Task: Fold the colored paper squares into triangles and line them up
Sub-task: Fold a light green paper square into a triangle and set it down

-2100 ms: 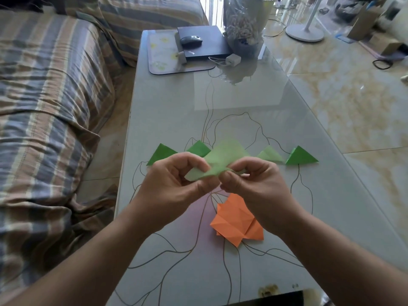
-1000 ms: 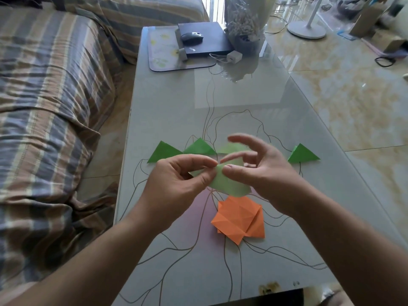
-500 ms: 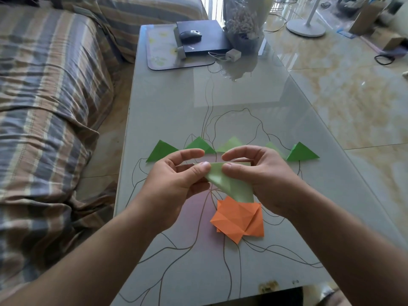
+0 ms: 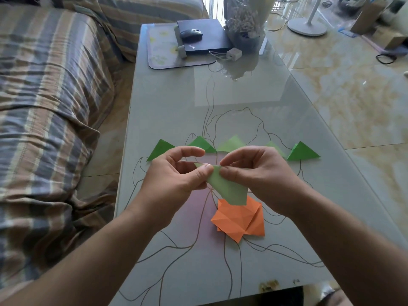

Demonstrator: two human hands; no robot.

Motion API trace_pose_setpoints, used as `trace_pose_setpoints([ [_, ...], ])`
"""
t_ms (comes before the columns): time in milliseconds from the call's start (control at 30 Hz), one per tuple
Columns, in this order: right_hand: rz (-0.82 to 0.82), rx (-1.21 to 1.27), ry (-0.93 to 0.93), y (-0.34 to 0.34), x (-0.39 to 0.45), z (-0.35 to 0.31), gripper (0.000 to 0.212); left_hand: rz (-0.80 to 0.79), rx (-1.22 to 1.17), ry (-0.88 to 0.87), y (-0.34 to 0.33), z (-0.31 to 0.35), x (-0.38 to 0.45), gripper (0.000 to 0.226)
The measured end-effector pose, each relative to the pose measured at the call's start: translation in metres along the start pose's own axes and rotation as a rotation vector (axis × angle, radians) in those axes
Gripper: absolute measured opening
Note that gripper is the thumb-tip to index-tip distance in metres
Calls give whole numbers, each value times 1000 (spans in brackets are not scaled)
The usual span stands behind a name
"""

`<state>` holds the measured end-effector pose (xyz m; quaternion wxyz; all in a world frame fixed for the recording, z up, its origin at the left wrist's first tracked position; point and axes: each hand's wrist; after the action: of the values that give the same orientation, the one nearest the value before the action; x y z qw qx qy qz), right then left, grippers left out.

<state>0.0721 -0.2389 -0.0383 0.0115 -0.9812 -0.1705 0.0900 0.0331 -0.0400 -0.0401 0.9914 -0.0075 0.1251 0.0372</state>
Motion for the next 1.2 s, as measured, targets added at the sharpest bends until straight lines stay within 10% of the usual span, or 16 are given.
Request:
trace_pose_setpoints([
  [1200,59,-178,56,-2,3,6,6,-2,-92,94,-1,2,3,28],
])
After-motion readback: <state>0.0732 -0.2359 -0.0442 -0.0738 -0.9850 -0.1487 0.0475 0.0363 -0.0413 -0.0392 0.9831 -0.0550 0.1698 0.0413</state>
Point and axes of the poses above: each hand's wrist, its own x-axis towards the middle knuckle, its own y-axis out of the back of the hand, z = x × y, and after that the axes turned 4 degrees about x, right-handed
